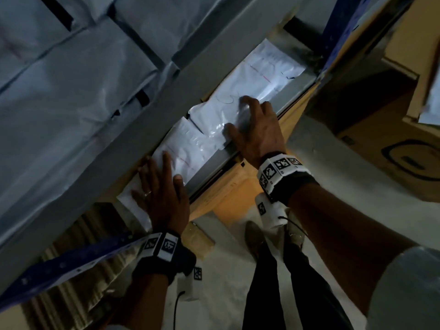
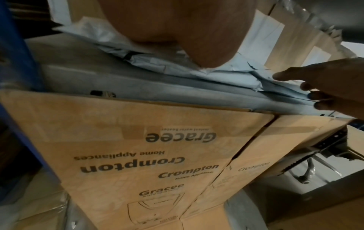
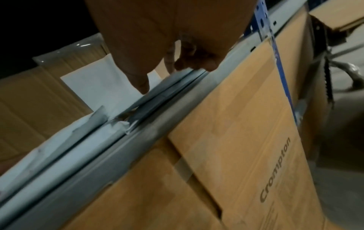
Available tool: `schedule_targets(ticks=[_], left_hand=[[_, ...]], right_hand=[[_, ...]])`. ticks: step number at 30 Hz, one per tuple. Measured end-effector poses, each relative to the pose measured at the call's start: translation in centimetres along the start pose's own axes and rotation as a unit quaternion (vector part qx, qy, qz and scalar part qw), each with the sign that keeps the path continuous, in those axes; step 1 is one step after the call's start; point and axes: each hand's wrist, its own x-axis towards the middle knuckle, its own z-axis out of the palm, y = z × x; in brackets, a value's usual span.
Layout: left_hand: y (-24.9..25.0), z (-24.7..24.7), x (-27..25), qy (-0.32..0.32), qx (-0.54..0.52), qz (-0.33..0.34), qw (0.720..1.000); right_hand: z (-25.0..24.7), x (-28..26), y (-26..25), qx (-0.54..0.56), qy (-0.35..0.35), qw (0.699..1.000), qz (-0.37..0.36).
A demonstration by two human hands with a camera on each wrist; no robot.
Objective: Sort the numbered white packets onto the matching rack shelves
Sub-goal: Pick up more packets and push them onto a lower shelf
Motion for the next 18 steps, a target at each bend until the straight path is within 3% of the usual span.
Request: schedule_targets(ticks=[4,8,13,18], left_hand=[[0.3,0.1,-0.2,0.020,0.008,-0.011,1.000],[0.5,0.5,-0.8,0.021,0.001,-0.004,1.000],[0.0,1.1,-0.4,0.024,0.016,0.012,1.000],[0.6,0.5,-0.4,0.035,0.017,0.019,0.999]], right_hand=[[-2.4,1.2,0.7,-0.184,0.038,0.981,-0.056],[-3.3,4.8,1.9,-0.288,-0.024,0.952,-0.106],[-2.5,7.8,1.6,-0.337,-0.107,0.924,-0.143],[-1.4,8.3,2.0,-0.345,-0.116,0.922,-0.134]])
